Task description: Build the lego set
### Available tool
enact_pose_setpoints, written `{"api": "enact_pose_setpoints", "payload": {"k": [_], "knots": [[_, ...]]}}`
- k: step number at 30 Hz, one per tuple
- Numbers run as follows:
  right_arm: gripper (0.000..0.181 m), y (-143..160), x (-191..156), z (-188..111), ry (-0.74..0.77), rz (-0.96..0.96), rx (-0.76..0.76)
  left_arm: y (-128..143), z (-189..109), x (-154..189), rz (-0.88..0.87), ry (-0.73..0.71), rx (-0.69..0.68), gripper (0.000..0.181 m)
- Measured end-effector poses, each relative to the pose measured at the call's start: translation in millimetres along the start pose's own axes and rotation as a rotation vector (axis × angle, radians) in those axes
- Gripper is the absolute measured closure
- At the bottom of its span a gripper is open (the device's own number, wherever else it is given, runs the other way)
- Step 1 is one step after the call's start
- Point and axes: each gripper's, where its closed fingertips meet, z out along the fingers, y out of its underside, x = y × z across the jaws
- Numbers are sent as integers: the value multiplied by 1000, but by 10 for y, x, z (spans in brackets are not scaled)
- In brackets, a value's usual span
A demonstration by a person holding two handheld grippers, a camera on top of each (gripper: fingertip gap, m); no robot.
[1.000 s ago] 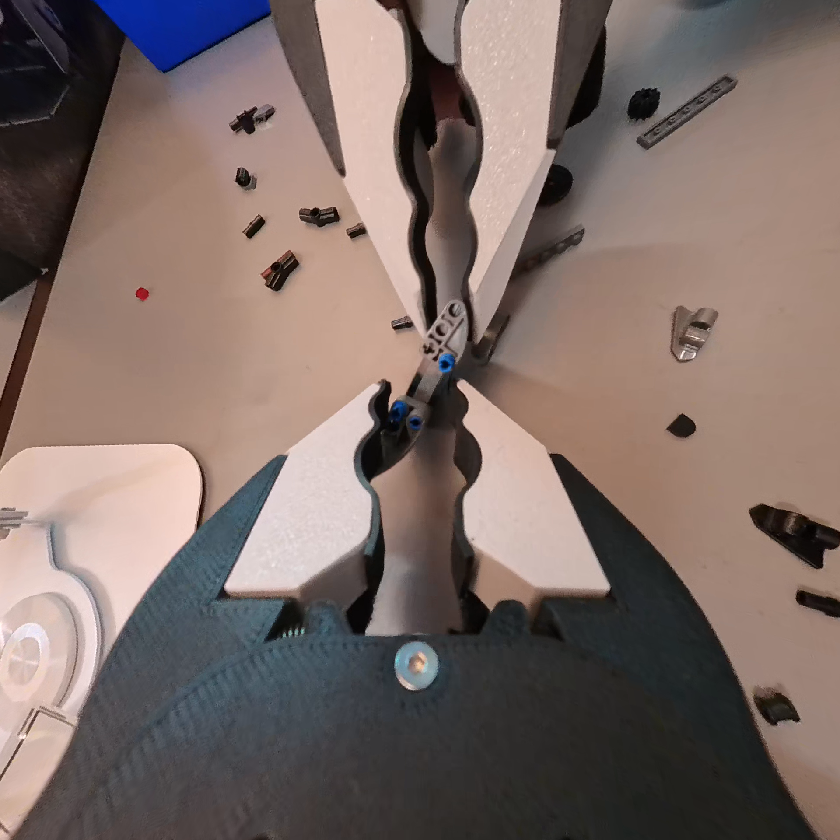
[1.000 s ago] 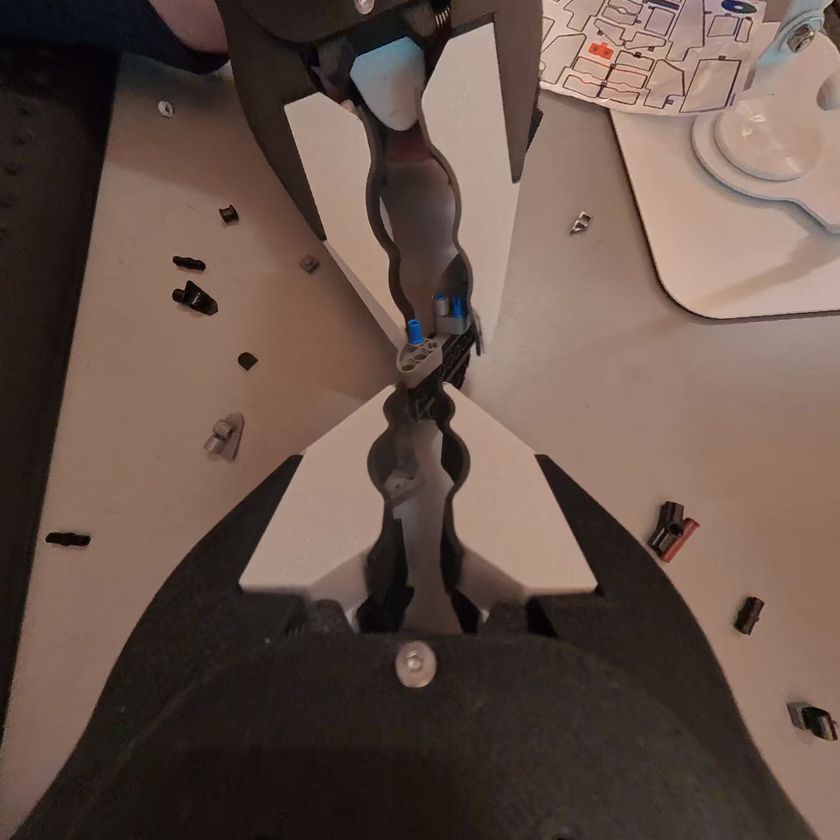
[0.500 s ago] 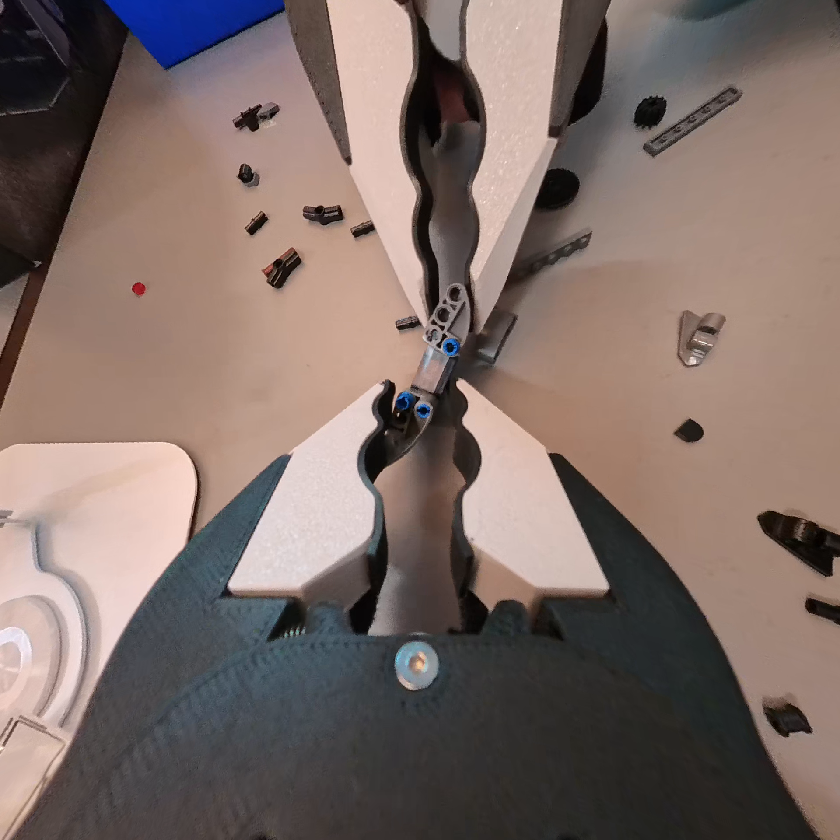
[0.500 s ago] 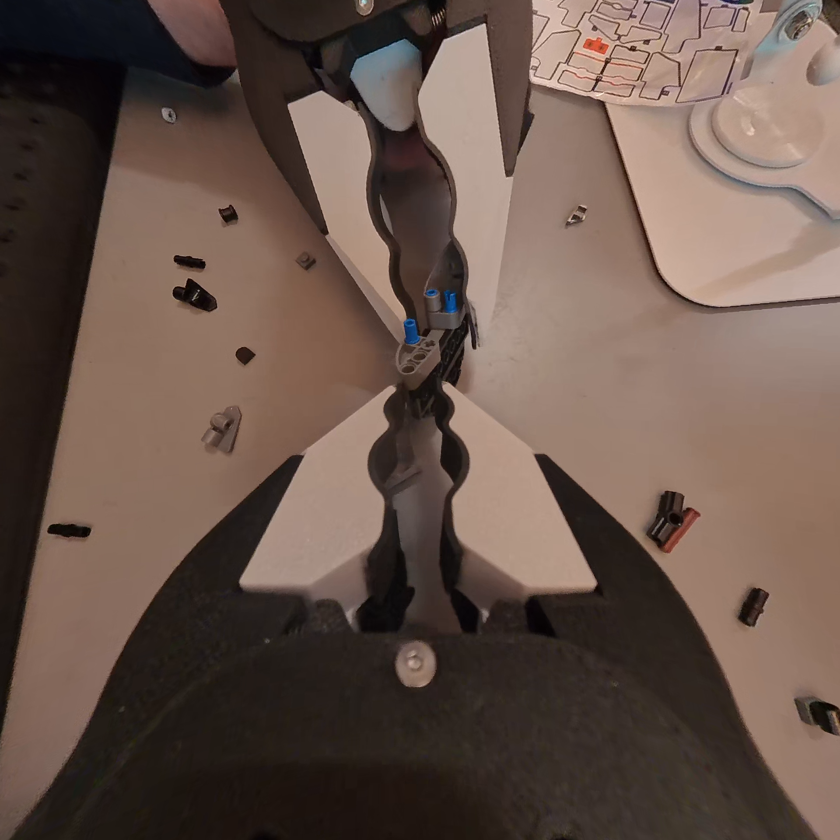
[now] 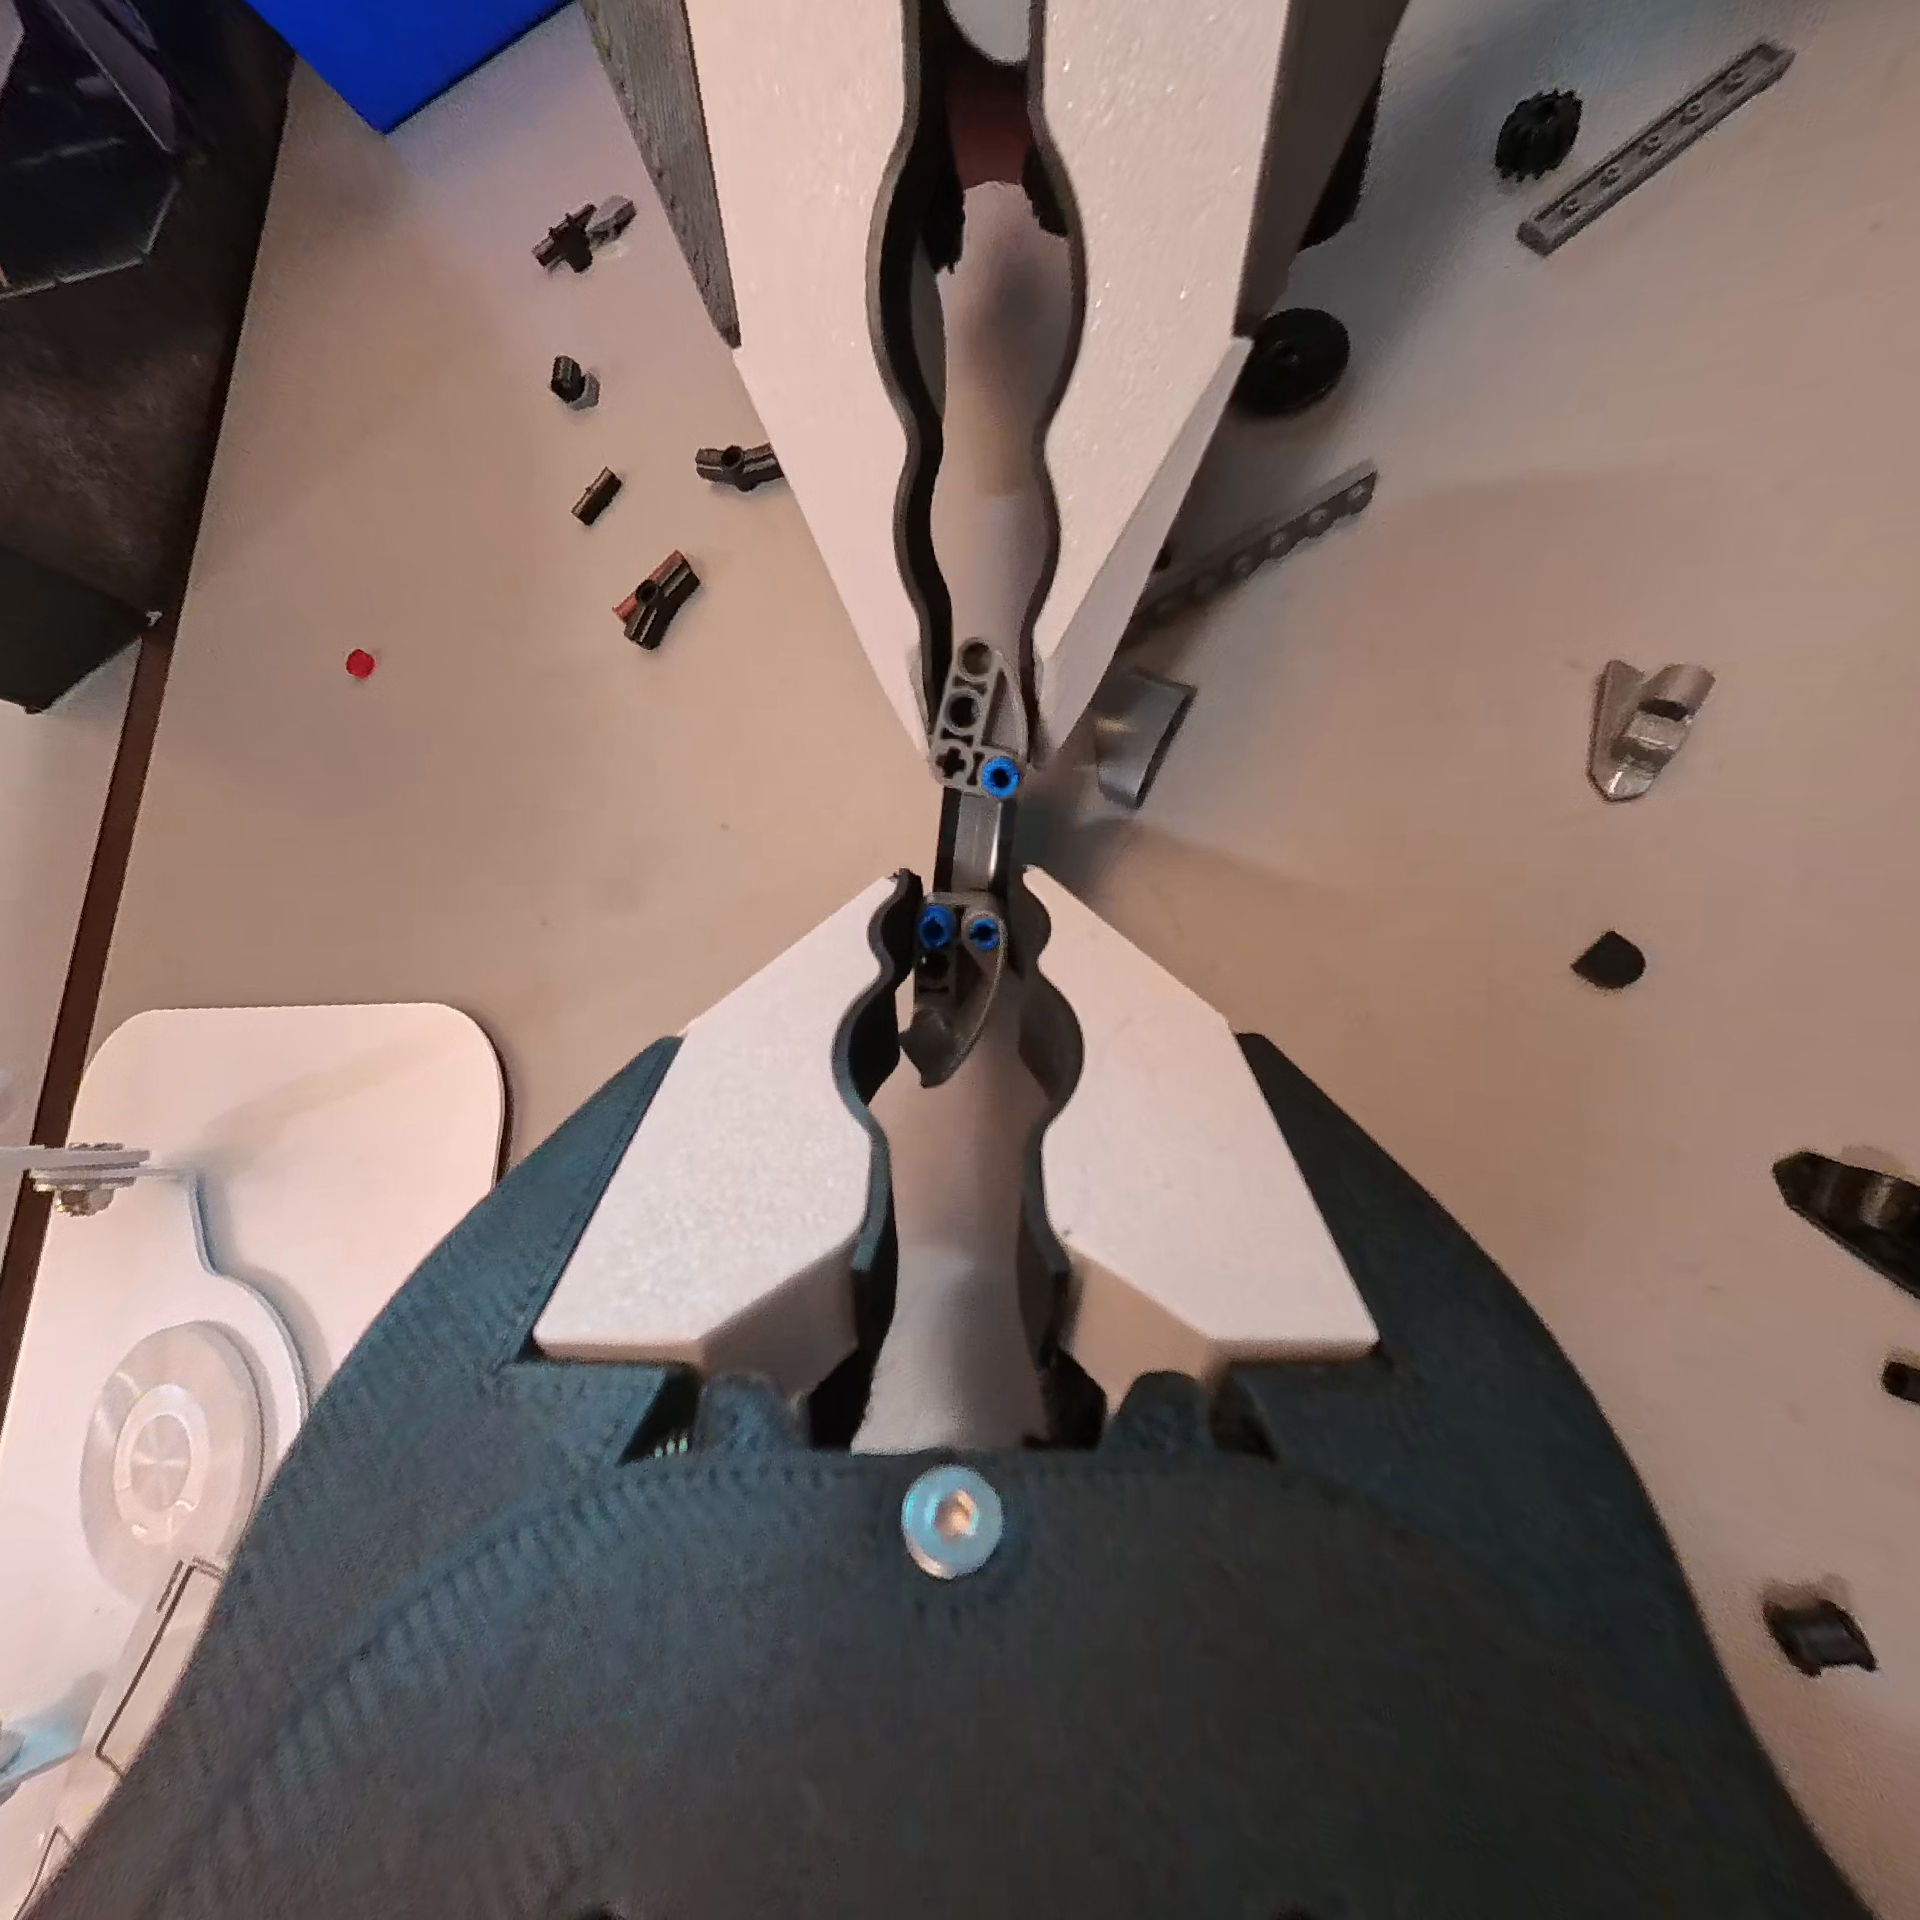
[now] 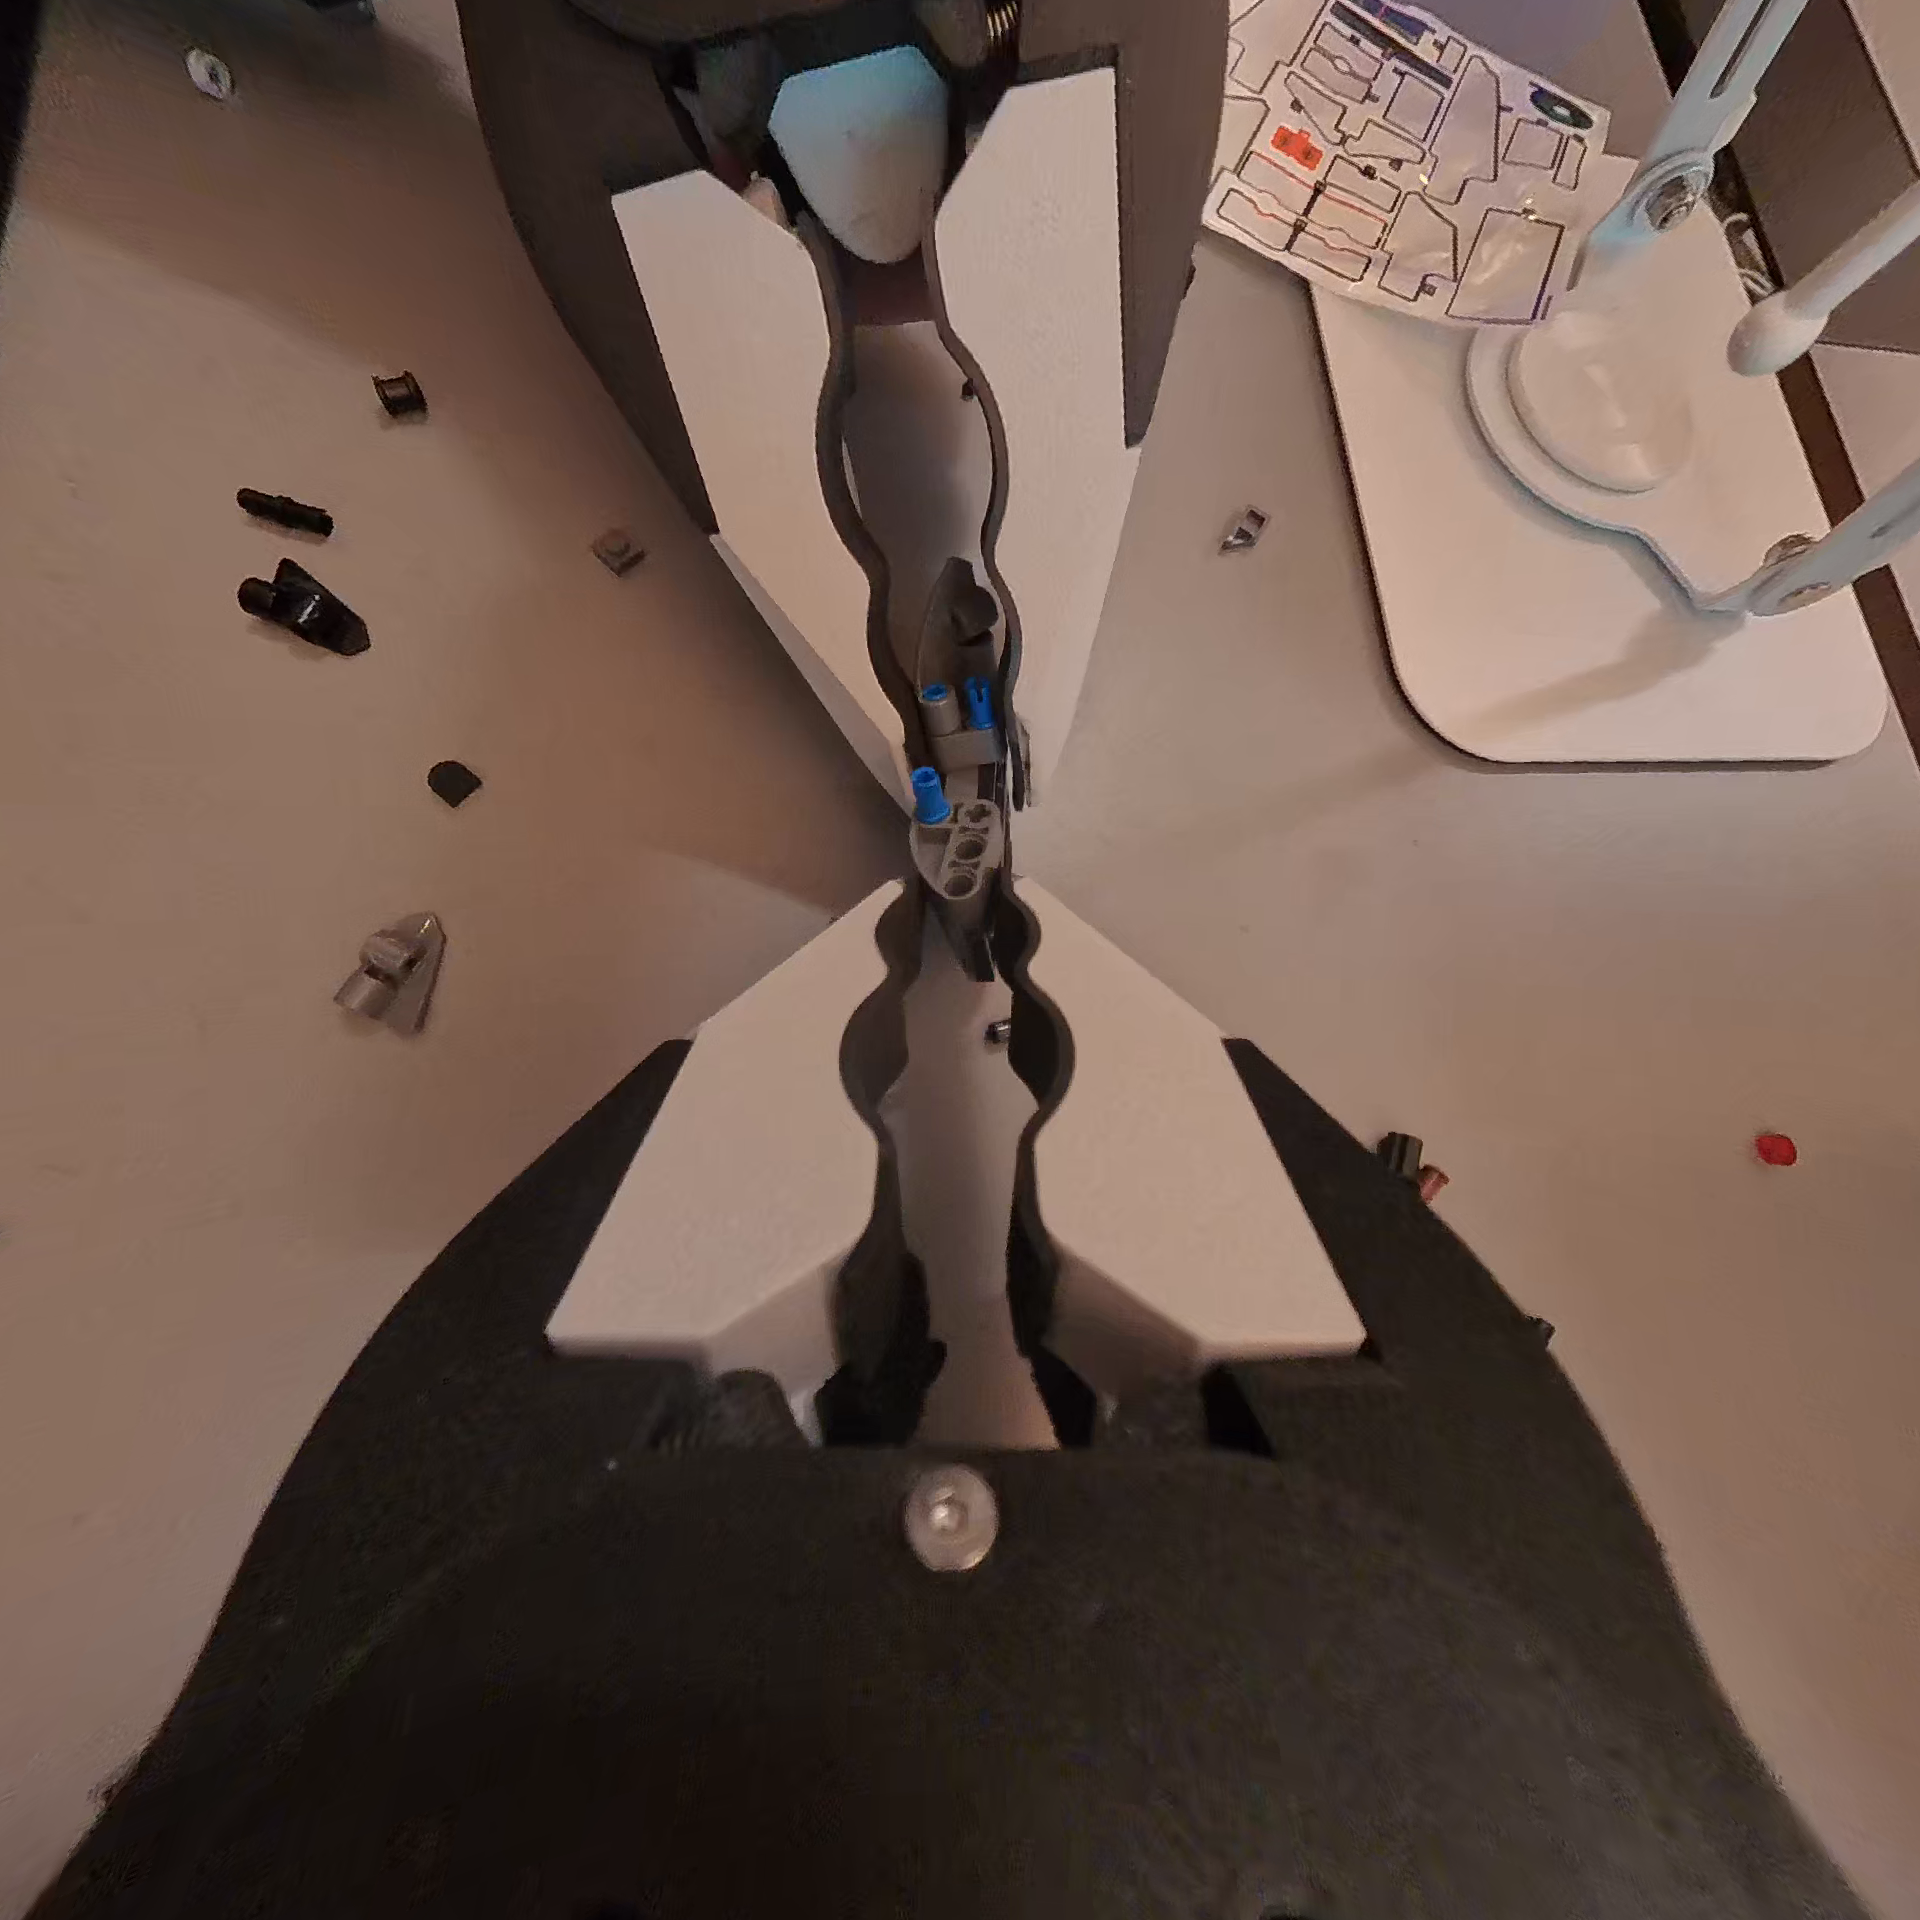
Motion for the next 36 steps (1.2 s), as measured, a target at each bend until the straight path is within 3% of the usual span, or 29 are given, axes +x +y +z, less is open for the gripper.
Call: {"api": "enact_pose_setpoints", "payload": {"k": [7, 21, 36], "knots": [[171, 34, -14, 8, -27, 21, 5, 97, 12, -20, -55, 24, -5, 157], [170, 109, -16, 28, -24, 13, -34, 36, 47, 28, 21, 9, 20, 167], [170, 106, -34, 34, -25, -4, -41, 56, 54, 47, -27, 39, 22, 163]]}}
